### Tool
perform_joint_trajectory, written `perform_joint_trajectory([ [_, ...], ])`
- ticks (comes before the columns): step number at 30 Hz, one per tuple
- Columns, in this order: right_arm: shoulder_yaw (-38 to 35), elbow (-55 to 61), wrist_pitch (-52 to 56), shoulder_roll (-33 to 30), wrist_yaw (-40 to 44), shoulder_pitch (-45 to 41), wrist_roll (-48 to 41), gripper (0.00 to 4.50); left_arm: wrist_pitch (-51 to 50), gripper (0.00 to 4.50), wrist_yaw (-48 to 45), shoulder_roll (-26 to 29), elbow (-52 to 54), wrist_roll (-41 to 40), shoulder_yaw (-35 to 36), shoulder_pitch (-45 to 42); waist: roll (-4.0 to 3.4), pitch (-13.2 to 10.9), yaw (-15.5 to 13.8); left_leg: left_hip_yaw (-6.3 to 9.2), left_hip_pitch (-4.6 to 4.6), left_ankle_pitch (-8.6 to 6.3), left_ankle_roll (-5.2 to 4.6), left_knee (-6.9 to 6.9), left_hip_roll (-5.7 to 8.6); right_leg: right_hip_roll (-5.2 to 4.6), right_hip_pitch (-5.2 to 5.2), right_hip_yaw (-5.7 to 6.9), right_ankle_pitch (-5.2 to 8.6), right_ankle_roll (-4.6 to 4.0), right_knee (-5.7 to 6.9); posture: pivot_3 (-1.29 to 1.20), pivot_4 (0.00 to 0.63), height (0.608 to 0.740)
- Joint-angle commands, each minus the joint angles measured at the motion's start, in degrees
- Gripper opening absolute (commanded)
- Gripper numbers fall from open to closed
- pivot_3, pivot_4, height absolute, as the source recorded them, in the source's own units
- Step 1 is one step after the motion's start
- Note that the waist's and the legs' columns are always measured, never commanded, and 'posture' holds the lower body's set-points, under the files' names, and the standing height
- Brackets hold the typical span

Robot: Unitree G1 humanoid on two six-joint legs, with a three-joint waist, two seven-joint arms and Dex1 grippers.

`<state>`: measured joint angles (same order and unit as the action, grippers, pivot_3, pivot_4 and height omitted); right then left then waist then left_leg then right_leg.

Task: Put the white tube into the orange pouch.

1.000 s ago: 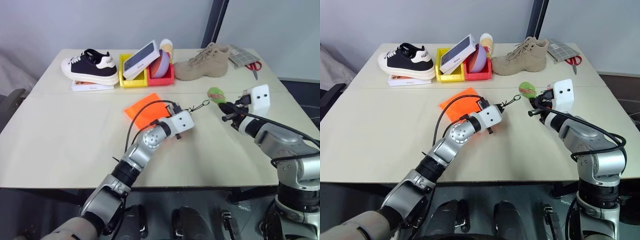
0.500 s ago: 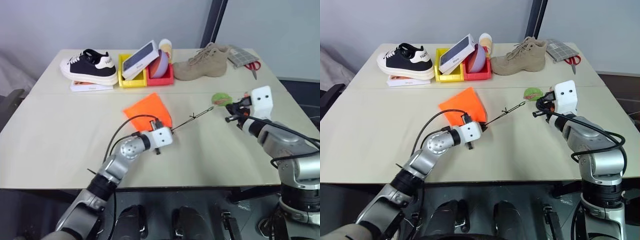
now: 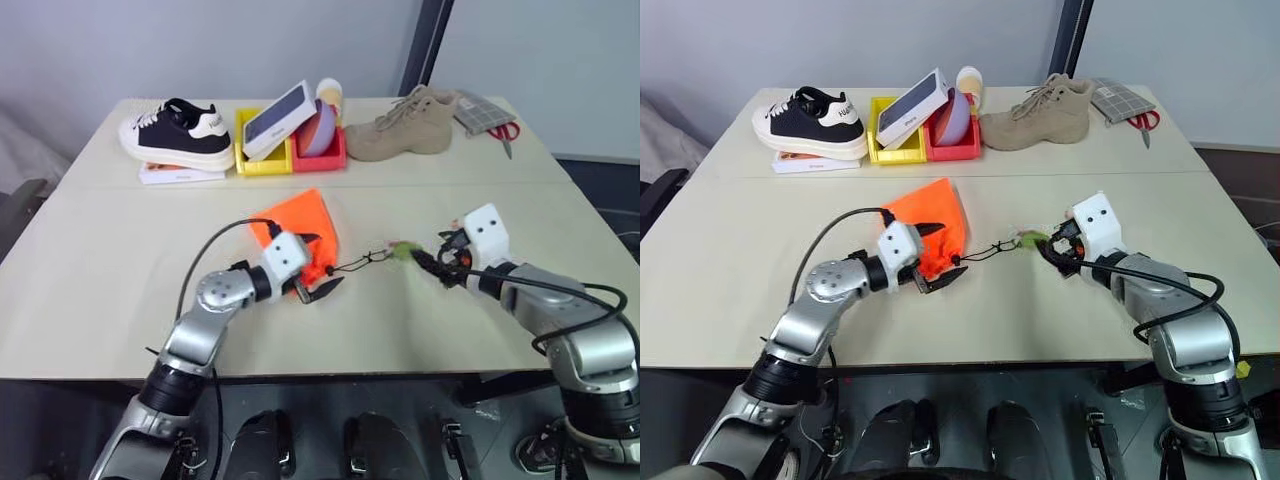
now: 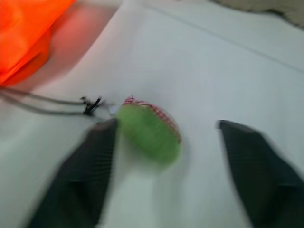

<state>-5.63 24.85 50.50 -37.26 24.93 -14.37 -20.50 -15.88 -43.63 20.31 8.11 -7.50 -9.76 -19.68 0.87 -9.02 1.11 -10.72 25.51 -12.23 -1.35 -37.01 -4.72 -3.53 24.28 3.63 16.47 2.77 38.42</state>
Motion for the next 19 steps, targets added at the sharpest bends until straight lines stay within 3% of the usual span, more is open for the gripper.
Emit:
perform_joint_trajectory([
  [1,-0.7,3.1,-6.8,-1.9,3.9,3.4,0.7,3.63,-6.4,4.50,-1.1,2.9,5.1,-8.9,8.9,4.2,0.00,0.0,0.0,0.01,0.00,0.00,0.00,0.00,0.00,0.01,0.00,0.00,0.00,0.00,0.00,0.00,0.150,0.740],
  [5,-3.8,1.2,-16.3,-1.8,9.1,9.0,-0.3,3.63,-6.7,4.50,0.9,6.9,4.9,-10.3,16.0,10.1,0.00,0.0,-0.1,0.01,-0.01,0.00,0.01,0.01,-0.01,0.01,0.00,0.01,0.02,0.02,-0.01,0.00,0.150,0.740],
  [11,-9.8,-5.7,-25.2,-0.3,13.5,14.7,-2.4,3.63,-4.9,4.50,6.9,7.8,1.3,-10.5,26.1,16.8,0.02,0.0,-0.4,0.05,-0.09,-0.15,0.07,-0.03,0.01,-0.04,-0.11,0.05,0.12,-0.20,-0.32,0.00,0.150,0.740],
  [19,-13.3,-10.2,-27.5,0.3,16.1,13.5,-5.6,3.63,-4.2,4.50,8.7,8.0,1.8,-11.6,29.1,20.3,0.01,0.0,-0.3,0.04,-0.09,-0.22,0.07,-0.01,0.01,-0.11,-0.02,0.01,0.12,-0.26,-0.35,0.00,0.150,0.740],
])
